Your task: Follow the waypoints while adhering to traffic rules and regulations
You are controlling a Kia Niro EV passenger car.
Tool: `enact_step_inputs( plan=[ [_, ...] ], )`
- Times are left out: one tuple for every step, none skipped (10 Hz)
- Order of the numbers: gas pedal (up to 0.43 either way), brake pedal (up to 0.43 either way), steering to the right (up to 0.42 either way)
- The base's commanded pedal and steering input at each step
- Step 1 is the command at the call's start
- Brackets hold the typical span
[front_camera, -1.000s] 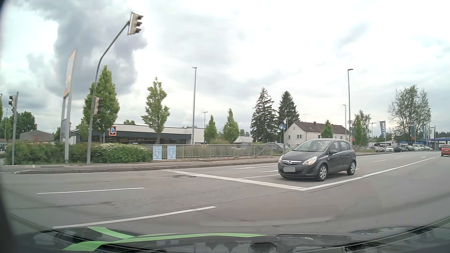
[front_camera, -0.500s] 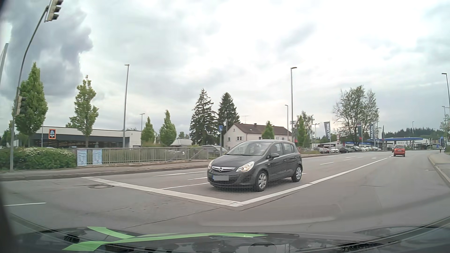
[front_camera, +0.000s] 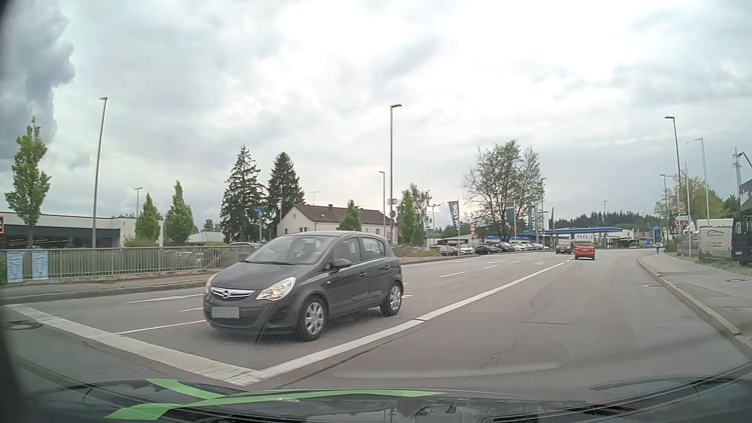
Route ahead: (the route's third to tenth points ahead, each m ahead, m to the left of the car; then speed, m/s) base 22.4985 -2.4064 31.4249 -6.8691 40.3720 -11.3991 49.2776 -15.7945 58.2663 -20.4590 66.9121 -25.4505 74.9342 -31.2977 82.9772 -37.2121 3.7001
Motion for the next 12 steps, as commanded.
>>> enact_step_inputs(
  plan=[
    [0.079,0.0,0.42],
    [0.079,0.0,0.406],
    [0.087,0.0,0.391],
    [0.098,0.0,0.378],
    [0.098,0.0,0.368],
    [0.11,0.0,0.349],
    [0.11,0.0,0.32],
    [0.118,0.0,0.29],
    [0.118,0.0,0.271],
    [0.118,0.0,0.243],
    [0.118,0.0,0.209],
    [0.118,0.0,0.185]
  ],
)
